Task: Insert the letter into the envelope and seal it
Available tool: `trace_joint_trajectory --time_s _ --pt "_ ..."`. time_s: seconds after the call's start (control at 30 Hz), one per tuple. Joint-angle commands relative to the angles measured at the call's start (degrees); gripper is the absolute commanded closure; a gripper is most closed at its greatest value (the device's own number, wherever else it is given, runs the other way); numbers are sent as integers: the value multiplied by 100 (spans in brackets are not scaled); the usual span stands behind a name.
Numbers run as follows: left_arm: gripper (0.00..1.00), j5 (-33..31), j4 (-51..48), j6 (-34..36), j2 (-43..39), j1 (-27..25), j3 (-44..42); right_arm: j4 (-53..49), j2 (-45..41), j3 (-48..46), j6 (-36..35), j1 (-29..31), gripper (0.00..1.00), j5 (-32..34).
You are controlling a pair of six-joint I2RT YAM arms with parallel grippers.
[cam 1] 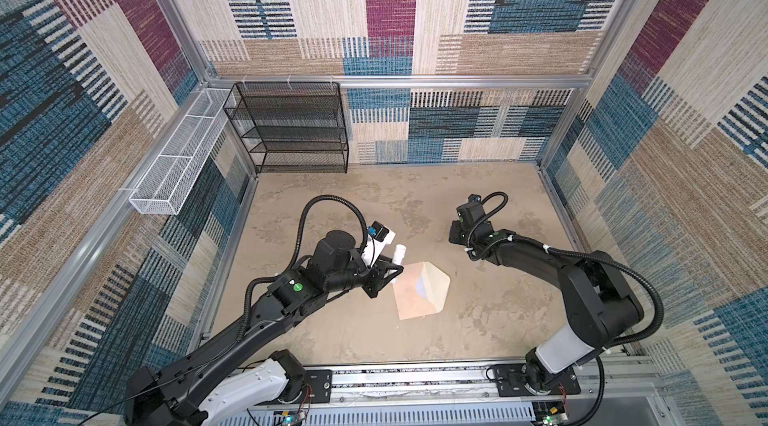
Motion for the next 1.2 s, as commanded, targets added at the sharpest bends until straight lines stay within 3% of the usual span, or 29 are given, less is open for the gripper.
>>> trace_joint_trajectory --time_s 0.0,0.7,1.17 --pt "100 -135 -31 -128 -83 -8 -40 558 112 -135 159 -1 76 383" --pt "100 -285 -6 -198 -260 -44 -241 754 701 -450 462 -3 66 553" --pt "100 -348 110 -264 -314 -44 -314 489 181 -246 384 5 39 229"
